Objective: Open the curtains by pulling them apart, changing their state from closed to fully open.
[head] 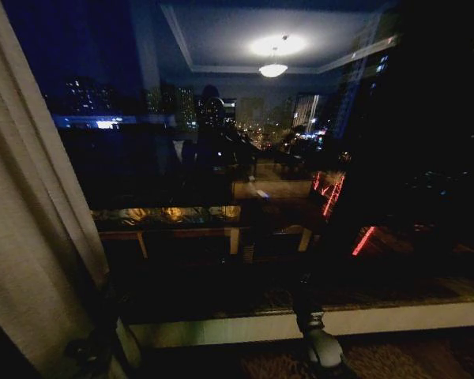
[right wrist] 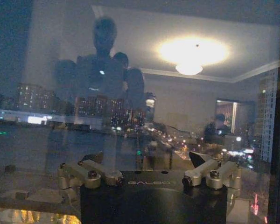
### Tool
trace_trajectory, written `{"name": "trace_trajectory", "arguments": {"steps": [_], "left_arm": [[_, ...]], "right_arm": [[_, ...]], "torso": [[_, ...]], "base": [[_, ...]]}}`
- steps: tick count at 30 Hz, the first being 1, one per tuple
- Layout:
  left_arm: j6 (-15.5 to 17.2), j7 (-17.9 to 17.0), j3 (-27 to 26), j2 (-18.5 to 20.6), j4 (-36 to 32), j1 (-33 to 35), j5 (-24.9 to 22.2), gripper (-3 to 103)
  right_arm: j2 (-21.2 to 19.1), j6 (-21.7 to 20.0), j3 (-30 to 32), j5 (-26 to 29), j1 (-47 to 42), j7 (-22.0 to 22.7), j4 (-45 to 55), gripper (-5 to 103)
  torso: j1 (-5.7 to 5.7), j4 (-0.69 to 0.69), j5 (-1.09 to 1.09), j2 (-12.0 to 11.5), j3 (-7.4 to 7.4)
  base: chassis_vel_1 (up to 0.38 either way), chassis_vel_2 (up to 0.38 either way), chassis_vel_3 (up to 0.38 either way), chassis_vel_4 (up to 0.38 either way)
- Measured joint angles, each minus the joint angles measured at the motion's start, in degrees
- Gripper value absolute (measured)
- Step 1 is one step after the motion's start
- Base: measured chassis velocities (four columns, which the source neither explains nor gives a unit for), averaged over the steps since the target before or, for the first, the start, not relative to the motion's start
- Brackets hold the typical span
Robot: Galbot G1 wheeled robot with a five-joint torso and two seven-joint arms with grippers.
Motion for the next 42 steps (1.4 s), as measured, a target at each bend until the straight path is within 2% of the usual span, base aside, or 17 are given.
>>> {"name": "trace_trajectory", "arguments": {"steps": [22,29,42], "left_arm": [[0.1,-0.4,0.1,0.0,-0.2,0.0,0.5,100],[0.1,-0.4,0.1,0.0,-0.2,0.0,0.5,100],[0.1,-0.4,0.1,0.0,-0.2,0.0,0.6,100]], "right_arm": [[0.0,0.0,0.0,0.0,0.0,0.0,0.0,100],[0.0,0.0,0.0,0.0,0.0,0.0,0.0,100],[0.0,0.0,0.0,0.0,0.0,0.0,0.0,100]], "torso": [[0.00,0.01,-0.01,0.0,0.00],[0.00,0.01,0.00,0.0,0.00],[0.00,0.00,0.00,0.0,0.00]], "base": [[-0.008,-0.007,0.008,0.008],[-0.142,-0.145,0.155,0.168],[-0.285,-0.276,0.271,0.284]]}}
